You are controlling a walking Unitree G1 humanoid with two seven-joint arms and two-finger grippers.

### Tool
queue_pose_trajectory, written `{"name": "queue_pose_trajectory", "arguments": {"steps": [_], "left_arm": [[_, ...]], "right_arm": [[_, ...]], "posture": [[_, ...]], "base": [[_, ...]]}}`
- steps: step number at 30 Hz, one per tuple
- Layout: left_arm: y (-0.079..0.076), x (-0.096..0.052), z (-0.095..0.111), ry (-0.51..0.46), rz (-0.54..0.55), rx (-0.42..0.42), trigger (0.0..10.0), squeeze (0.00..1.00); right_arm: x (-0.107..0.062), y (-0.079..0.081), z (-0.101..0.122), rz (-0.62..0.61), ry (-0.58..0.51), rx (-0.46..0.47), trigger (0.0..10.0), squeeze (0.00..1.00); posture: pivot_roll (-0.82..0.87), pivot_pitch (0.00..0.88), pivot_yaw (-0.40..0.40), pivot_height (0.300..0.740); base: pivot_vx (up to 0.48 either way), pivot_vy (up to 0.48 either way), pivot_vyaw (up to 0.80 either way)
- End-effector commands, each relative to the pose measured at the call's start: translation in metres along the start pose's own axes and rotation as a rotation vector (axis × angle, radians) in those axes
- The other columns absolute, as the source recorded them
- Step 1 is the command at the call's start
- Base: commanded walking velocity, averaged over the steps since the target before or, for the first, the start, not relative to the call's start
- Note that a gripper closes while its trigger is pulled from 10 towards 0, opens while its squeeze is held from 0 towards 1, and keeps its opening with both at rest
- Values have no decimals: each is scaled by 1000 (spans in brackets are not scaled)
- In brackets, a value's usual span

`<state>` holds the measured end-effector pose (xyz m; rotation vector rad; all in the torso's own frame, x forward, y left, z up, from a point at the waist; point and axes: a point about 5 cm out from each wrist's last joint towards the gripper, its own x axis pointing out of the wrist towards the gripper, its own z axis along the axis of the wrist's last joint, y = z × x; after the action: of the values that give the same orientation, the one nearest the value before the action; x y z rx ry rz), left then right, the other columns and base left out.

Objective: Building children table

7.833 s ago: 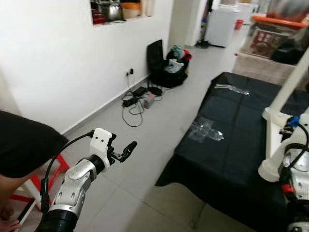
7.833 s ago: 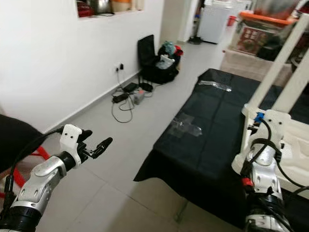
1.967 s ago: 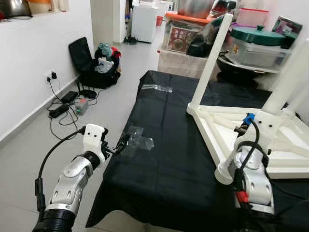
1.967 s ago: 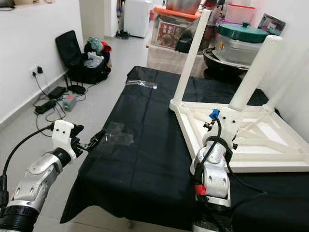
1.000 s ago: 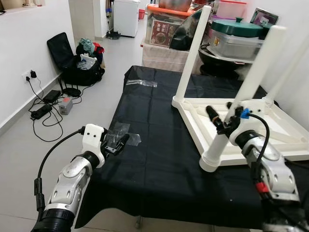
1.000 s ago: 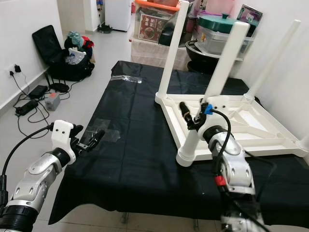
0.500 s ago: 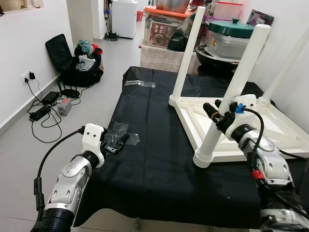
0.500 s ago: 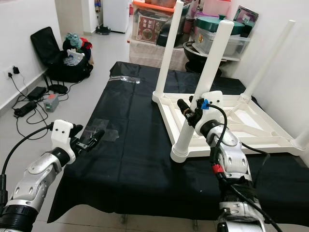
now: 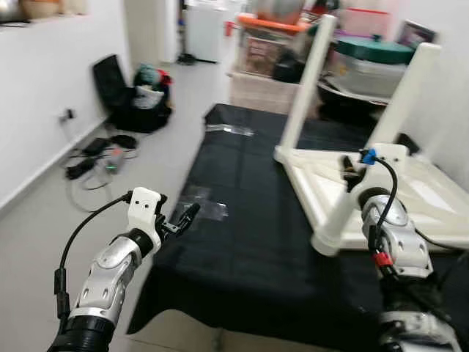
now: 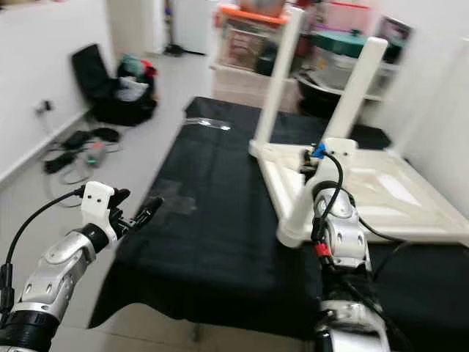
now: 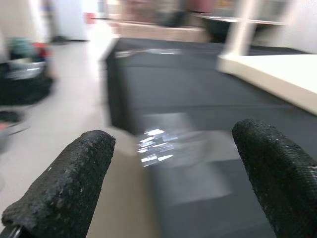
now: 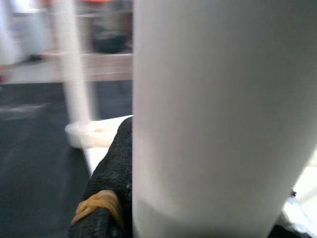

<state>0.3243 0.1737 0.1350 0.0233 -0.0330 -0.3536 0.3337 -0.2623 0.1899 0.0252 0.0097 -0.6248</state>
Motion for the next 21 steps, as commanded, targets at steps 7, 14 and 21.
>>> {"name": "queue_pose_trajectory", "arguments": {"steps": [7,14,21], "left_arm": [[-1,-1,-3,15,1,7,10000,0],[-1,-2,-4,16,7,5,10000,0],[0,-2,-4,15,11,5,10000,0]], "right_arm": [[-24,-50,-54,-386,206,-84,0,0],[-18,-20,-36,-225,144,-22,10000,0],[-9,-6,-9,-30,46,94,10000,0]], "posture": [[56,0,-136,740],[59,0,-141,740],[64,0,-144,740]], "base": [[0,0,0],[0,0,0],[0,0,0]]}}
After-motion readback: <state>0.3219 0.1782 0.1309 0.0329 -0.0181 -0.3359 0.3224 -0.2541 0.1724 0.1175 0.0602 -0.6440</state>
